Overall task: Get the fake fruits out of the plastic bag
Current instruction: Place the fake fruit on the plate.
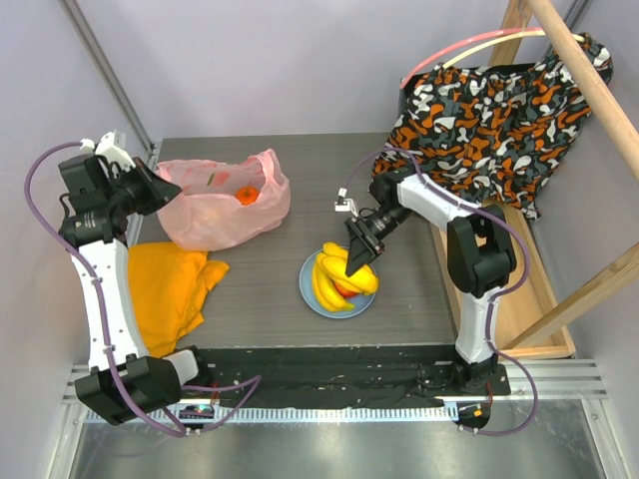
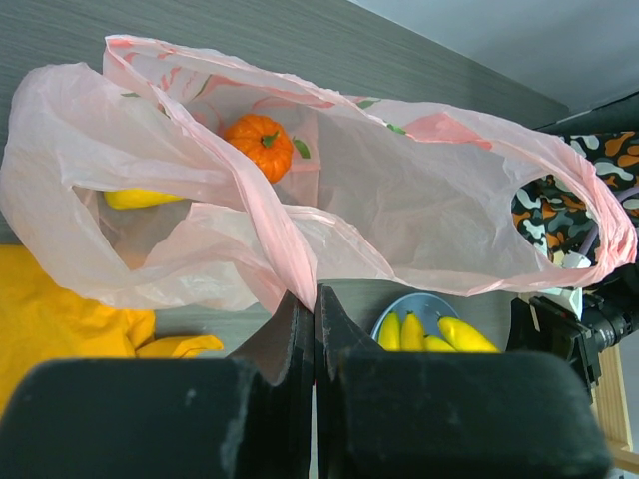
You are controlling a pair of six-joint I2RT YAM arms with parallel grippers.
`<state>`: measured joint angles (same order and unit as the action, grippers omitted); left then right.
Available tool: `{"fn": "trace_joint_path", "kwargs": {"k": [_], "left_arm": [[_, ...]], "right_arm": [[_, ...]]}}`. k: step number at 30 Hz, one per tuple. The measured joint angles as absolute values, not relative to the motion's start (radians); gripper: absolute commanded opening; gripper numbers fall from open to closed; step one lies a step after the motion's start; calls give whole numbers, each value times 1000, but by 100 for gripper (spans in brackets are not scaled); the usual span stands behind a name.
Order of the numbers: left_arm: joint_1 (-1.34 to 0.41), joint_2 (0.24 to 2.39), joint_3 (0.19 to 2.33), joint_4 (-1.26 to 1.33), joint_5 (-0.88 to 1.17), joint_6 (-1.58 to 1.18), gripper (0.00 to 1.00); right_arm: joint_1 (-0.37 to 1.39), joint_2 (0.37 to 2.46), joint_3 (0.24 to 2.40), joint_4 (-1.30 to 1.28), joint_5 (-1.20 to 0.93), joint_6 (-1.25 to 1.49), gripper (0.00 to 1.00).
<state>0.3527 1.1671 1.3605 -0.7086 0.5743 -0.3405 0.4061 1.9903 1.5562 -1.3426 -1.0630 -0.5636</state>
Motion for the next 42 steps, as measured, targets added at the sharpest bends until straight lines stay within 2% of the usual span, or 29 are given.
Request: {"fn": "trace_joint_path", "kwargs": {"k": [3, 10, 11, 14, 15, 17, 29, 34, 42], "left_arm": [[353, 1168, 1361, -725, 577, -336, 0], [353, 1168, 1344, -753, 577, -315, 0], [353, 1168, 1340, -756, 576, -310, 0], [353, 1168, 1324, -764, 576, -302, 0], [353, 1168, 1318, -766, 576, -300, 0], [353, 1168, 1311, -772, 576, -297, 0], [353, 1167, 1275, -775, 578, -285, 0], [353, 1155, 1253, -765, 582, -289, 0], [353, 1124, 1217, -751, 595, -307, 0]], "right_arm": [[410, 2004, 1554, -1345, -1111, -553, 34], [384, 2131, 1554, -1336, -1193, -543, 59], [376, 2146, 1554, -1336, -1200, -540, 65], [349, 2181, 1554, -1341, -1217, -520, 73], [341, 2184, 1554, -1348, -1228, -515, 80], [331, 2185, 1554, -1356, -1239, -507, 83], [313, 2157, 1601, -1360, -1161, -465, 90], [318, 2068, 1566, -1338, -1096, -408, 100], [373, 1997, 1521, -1289, -1034, -365, 100]]}}
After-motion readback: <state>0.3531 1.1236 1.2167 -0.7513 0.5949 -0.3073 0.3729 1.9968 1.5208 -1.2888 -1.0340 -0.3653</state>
